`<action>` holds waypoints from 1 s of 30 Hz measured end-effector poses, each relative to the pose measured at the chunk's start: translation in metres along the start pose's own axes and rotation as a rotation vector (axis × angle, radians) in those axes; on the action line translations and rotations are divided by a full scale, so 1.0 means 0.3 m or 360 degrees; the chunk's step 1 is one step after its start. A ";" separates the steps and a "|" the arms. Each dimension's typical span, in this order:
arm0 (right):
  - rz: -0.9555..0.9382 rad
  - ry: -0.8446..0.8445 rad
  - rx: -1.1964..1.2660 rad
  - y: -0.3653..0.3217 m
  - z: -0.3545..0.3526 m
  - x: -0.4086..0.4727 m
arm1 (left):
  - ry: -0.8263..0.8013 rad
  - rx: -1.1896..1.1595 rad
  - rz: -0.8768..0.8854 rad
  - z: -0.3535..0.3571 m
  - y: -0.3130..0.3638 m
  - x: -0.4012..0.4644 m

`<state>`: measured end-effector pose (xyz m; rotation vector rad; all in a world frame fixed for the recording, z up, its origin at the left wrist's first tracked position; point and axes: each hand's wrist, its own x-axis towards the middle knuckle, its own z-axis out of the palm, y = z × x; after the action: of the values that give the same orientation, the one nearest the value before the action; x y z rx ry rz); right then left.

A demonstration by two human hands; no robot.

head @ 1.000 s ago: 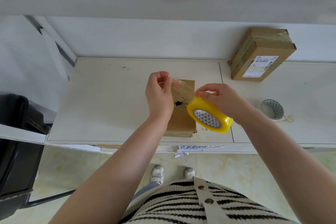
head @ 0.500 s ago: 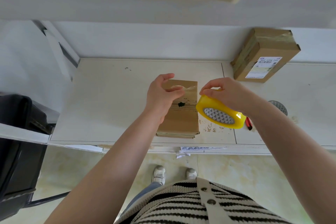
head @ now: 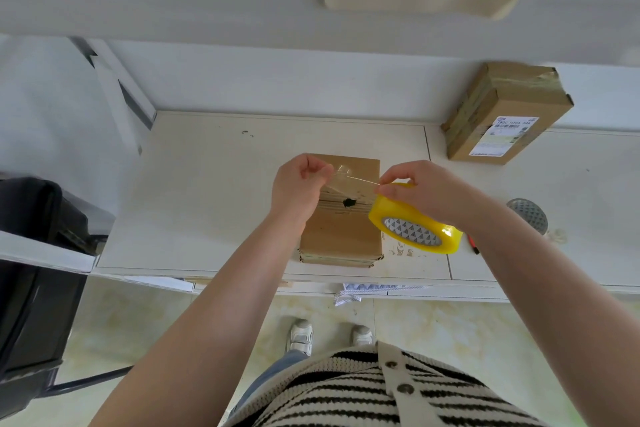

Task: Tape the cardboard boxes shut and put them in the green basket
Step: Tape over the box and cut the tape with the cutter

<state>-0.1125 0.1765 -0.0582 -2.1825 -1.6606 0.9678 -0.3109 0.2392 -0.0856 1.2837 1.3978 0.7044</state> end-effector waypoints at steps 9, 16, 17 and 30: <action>0.0114 0.0053 -0.0200 -0.080 -0.026 0.054 | 0.0145 -0.0466 -0.0285 -0.062 -0.115 0.008; 0.0204 0.0100 -0.0525 -0.167 0.045 0.115 | 0.0384 -0.0594 -0.0439 0.014 -0.225 0.035; 0.0219 0.0104 -0.0532 -0.172 0.054 0.121 | 0.0395 -0.0617 -0.0454 0.022 -0.236 0.040; 0.0282 0.0128 -0.0542 -0.185 0.090 0.174 | 0.0277 -0.0598 -0.0622 0.062 -0.288 0.098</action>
<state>-0.1649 0.2376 -0.0668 -2.5874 -1.7227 0.6635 -0.3169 0.2412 -0.1785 0.6446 1.5126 0.7734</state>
